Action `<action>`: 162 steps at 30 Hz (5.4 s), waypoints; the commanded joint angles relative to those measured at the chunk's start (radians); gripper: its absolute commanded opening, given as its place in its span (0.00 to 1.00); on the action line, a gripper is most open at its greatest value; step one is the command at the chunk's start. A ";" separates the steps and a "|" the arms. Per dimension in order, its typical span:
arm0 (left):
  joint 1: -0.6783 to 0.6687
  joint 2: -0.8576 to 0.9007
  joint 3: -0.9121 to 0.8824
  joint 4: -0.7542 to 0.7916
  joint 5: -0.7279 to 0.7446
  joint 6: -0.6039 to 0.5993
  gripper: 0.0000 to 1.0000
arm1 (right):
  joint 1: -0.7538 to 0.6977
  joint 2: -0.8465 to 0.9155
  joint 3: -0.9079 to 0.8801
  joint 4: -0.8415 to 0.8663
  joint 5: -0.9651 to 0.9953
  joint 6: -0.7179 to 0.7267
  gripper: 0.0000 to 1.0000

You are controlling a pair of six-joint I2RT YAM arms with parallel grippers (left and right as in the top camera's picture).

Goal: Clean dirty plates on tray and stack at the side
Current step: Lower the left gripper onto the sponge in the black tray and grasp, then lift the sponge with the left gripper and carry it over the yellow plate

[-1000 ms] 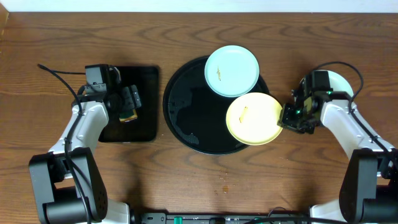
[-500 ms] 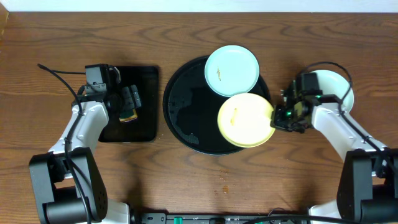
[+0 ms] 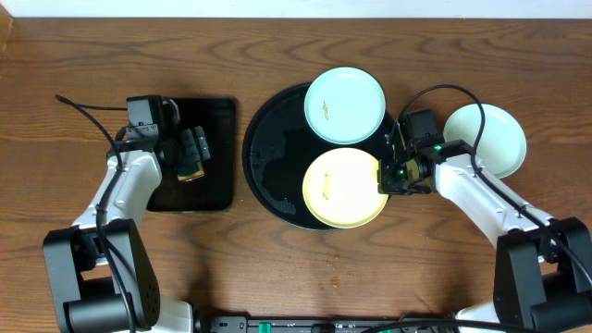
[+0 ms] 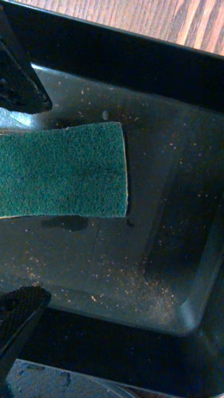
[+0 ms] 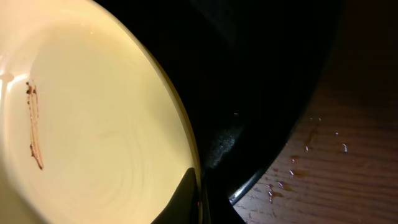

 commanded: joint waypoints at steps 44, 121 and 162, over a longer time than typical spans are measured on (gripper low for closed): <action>-0.156 0.130 -0.039 0.050 -0.193 0.247 0.25 | 0.005 0.000 0.019 0.041 0.017 -0.018 0.01; -0.156 0.224 -0.039 -0.198 -0.200 0.143 0.87 | 0.005 0.000 0.019 0.064 0.021 0.064 0.01; -0.110 0.158 -0.016 0.027 -0.245 0.128 0.61 | 0.005 0.000 0.019 0.064 0.021 0.064 0.01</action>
